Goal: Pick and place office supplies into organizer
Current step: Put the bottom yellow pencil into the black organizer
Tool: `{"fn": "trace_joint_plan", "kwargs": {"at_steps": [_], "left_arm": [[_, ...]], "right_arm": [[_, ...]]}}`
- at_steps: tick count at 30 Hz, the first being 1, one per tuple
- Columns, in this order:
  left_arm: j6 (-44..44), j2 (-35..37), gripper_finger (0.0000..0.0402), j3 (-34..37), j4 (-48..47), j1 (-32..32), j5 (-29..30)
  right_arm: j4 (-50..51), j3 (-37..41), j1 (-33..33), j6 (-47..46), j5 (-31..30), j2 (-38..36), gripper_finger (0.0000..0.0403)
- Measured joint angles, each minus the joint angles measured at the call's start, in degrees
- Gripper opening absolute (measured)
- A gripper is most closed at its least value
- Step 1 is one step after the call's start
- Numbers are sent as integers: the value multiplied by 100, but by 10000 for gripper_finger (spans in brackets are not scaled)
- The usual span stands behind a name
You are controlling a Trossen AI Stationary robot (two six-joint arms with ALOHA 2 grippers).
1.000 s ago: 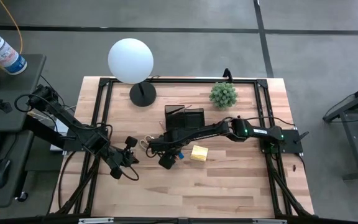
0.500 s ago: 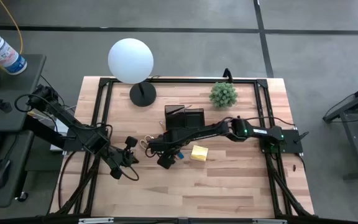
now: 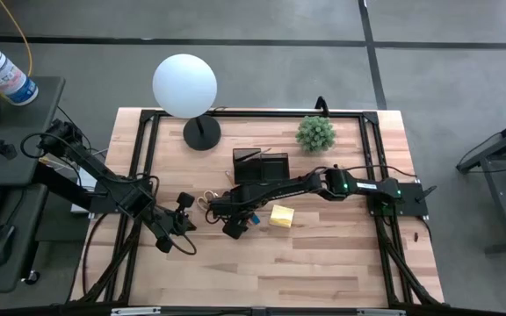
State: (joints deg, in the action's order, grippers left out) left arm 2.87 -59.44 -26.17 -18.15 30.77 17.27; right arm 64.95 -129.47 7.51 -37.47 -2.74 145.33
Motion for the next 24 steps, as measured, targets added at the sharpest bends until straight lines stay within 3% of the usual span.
{"fn": "trace_joint_plan", "kwargs": {"at_steps": [10,24], "left_arm": [[0,0,5,0,0,-1,-1],[0,0,5,0,-2,-1,-1]], "right_arm": [[-102,0,-16,43,302,7,89],[-120,0,-33,150,325,7,87]]}}
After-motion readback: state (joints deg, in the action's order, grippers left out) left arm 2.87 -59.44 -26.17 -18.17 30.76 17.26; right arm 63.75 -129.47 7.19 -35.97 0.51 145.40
